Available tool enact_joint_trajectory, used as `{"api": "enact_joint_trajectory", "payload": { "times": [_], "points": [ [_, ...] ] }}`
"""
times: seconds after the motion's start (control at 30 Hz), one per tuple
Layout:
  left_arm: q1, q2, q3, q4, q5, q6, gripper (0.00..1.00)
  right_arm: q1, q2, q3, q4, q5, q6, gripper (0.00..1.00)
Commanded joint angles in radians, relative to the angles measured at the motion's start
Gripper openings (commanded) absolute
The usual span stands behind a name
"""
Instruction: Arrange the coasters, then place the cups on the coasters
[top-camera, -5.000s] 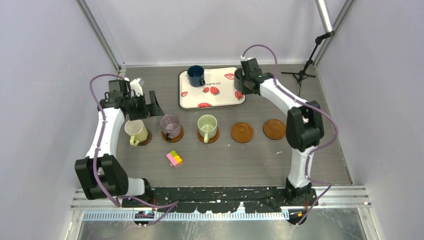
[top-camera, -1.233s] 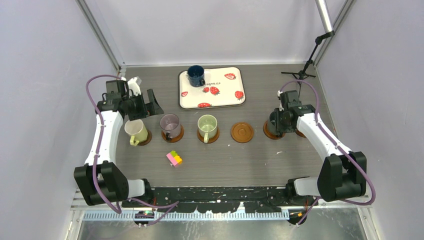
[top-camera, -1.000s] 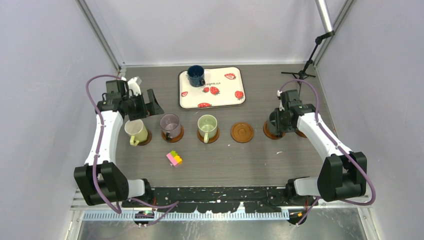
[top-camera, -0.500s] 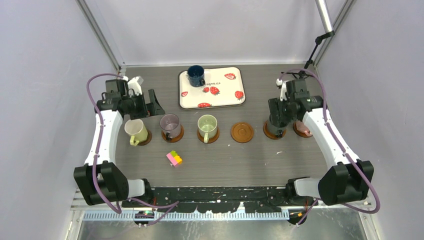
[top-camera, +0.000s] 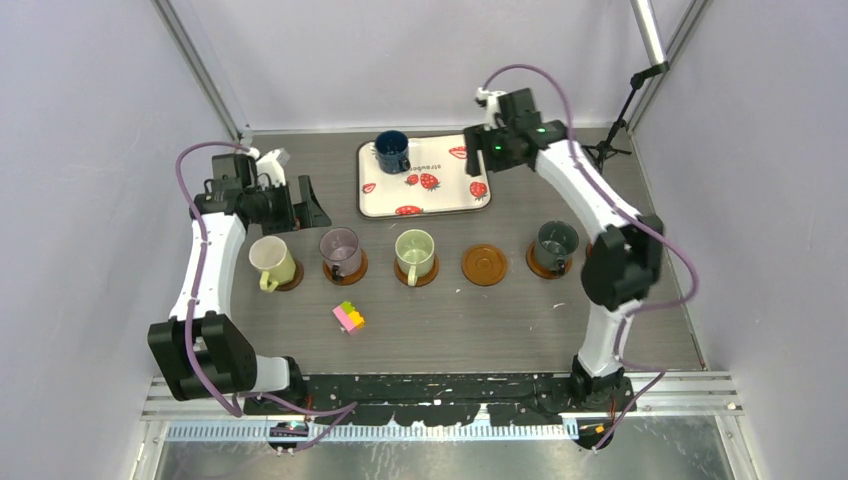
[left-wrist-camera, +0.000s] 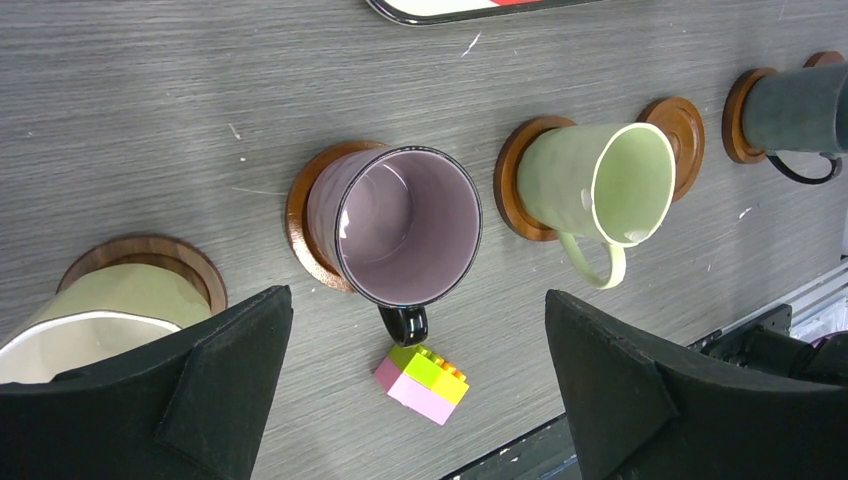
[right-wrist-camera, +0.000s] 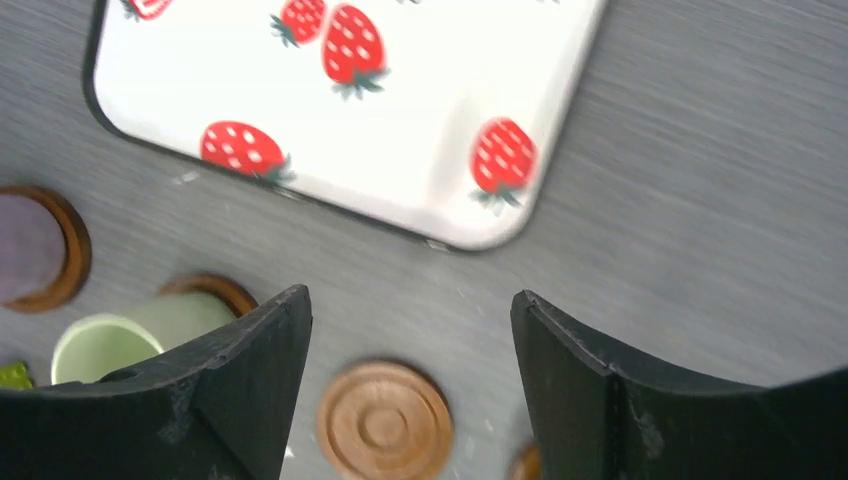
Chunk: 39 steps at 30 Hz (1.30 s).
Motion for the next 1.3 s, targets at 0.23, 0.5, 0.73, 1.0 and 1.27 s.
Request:
{"api": "enact_joint_trajectory", "payload": {
  "times": [0.23, 0.5, 0.73, 1.0, 1.27],
  "points": [
    [0.005, -0.014, -0.006, 0.019, -0.002, 0.002, 1.0, 0.151, 0.515, 0.461, 0.117, 0.055, 0.102, 0.77],
    [0.005, 0.004, -0.021, 0.028, -0.012, -0.005, 1.0, 0.206, 0.744, 0.709, 0.16, 0.09, 0.107, 0.77],
    [0.007, 0.01, -0.025, 0.033, -0.022, -0.005, 1.0, 0.236, 0.822, 0.787, 0.237, 0.109, 0.107, 0.74],
    [0.007, 0.006, -0.031, 0.032, -0.041, 0.001, 1.0, 0.248, 0.844, 0.803, 0.291, 0.164, 0.077, 0.44],
    [0.007, -0.005, -0.026, 0.027, -0.04, 0.001, 1.0, 0.244, 0.712, 0.641, 0.301, 0.193, 0.035, 0.04]
  ]
}}
